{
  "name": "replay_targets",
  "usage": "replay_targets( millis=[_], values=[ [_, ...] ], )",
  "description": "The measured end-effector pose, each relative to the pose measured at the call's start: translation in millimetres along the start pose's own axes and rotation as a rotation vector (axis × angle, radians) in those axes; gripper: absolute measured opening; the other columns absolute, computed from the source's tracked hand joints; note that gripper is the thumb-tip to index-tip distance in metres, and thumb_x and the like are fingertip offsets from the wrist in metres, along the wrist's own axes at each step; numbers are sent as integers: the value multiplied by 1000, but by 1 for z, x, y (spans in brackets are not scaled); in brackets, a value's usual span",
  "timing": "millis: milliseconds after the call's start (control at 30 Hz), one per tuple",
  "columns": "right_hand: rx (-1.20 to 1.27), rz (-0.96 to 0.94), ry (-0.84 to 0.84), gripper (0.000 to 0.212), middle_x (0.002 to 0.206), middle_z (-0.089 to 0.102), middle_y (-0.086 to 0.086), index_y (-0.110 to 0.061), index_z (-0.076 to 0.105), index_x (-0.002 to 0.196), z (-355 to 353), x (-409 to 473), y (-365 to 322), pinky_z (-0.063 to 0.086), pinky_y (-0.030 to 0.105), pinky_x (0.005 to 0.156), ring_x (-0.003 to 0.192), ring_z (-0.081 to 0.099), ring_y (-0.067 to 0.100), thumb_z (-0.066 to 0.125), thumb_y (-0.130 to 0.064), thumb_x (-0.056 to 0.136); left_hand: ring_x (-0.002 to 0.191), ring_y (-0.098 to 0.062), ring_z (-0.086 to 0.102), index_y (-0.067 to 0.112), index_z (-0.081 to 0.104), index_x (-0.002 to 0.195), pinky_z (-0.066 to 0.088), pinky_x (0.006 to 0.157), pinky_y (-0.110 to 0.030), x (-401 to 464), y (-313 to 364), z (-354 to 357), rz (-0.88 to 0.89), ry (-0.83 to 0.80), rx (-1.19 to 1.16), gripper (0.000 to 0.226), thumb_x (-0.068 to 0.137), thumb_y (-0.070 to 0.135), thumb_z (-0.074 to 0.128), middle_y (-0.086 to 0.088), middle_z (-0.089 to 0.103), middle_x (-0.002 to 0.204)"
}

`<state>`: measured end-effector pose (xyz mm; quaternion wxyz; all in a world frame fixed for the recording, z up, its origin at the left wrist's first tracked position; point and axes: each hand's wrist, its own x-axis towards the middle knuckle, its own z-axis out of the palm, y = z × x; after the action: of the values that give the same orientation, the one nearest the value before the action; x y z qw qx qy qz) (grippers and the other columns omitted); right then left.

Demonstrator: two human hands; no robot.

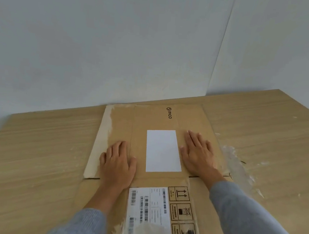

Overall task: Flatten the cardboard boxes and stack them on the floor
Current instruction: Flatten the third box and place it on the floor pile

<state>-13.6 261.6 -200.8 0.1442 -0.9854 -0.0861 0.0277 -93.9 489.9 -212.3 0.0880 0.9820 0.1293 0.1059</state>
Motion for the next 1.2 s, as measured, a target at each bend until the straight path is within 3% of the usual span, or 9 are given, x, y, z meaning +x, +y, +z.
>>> replay_targets(
  millis=[267, 433, 567, 633, 700, 800, 900, 1067, 1200],
  values=[
    [50, -42, -157, 62, 160, -1, -3, -17, 3, 150, -17, 0, 12, 0, 42, 119, 147, -4, 18, 26, -40, 97, 138, -19, 32, 15, 35, 141, 22, 112, -41, 4, 2, -1, -33, -7, -11, 76, 79, 51, 10, -2, 33, 151],
    [-9, -20, -41, 64, 160, -5, -4, -20, -4, 150, -5, -40, 30, -3, 39, 120, 147, -8, 15, 16, -49, 96, 138, -21, 32, 13, 35, 141, 22, 113, -42, 5, 2, 0, -41, -7, -24, 63, 87, 43, 26, -3, 34, 151],
    [12, -46, -60, 63, 160, -5, -4, -19, -4, 150, -8, -36, 30, -3, 40, 120, 147, -8, 15, 17, -46, 97, 137, -27, 35, 6, 40, 138, 24, 113, -44, 3, 6, -4, -95, -13, -32, 56, 92, 37, 40, -11, 40, 147],
    [68, -74, -50, 61, 160, 2, -3, -18, 3, 150, -12, -33, 33, 0, 39, 121, 147, -2, 16, 24, -37, 97, 125, -33, 46, 1, 49, 125, 32, 106, -51, -2, 9, -10, -188, 34, -12, 49, 88, 34, 46, -17, 52, 133],
    [222, -67, 4, 58, 156, 21, 2, -13, 23, 147, -17, -33, 38, 14, 37, 120, 144, 18, 20, 40, -26, 94, 115, -36, 48, 3, 53, 113, 35, 97, -57, -9, 12, -16, -314, 45, 13, 44, 85, 37, 45, -19, 54, 122],
    [300, 30, 136, 52, 140, 43, 8, -12, 48, 134, -23, -40, 45, 35, 36, 108, 127, 42, 25, 58, -28, 86, 131, -40, 30, 22, 40, 129, 26, 102, -61, -15, 8, -18, -480, -87, 31, 55, 85, 55, 40, -21, 34, 142],
    [189, 206, 178, 66, 131, 47, 12, -14, 49, 129, -28, -50, 49, 39, 39, 101, 122, 43, 29, 63, -52, 77, 123, -44, 37, 30, 38, 132, 32, 100, -52, -17, 1, -19, -524, -77, 52, 66, 78, 69, 38, -26, 36, 138],
    [256, 324, 102, 78, 128, 47, 19, -3, 43, 127, -37, -48, 47, 38, 40, 101, 121, 43, 33, 71, -52, 72, 114, -42, 44, 2, 42, 127, 39, 94, -44, -14, -3, -35, -637, -49, -63, 82, 73, 61, 60, -27, 46, 127],
    [461, 358, 86, 82, 128, 48, 20, -6, 44, 128, -50, -43, 51, 40, 44, 100, 119, 46, 35, 82, -40, 64, 102, -38, 58, 4, 57, 114, 50, 85, -40, -16, -26, -52, -645, -22, -422, 53, 73, 33, 73, -19, 63, 114]
  ],
)
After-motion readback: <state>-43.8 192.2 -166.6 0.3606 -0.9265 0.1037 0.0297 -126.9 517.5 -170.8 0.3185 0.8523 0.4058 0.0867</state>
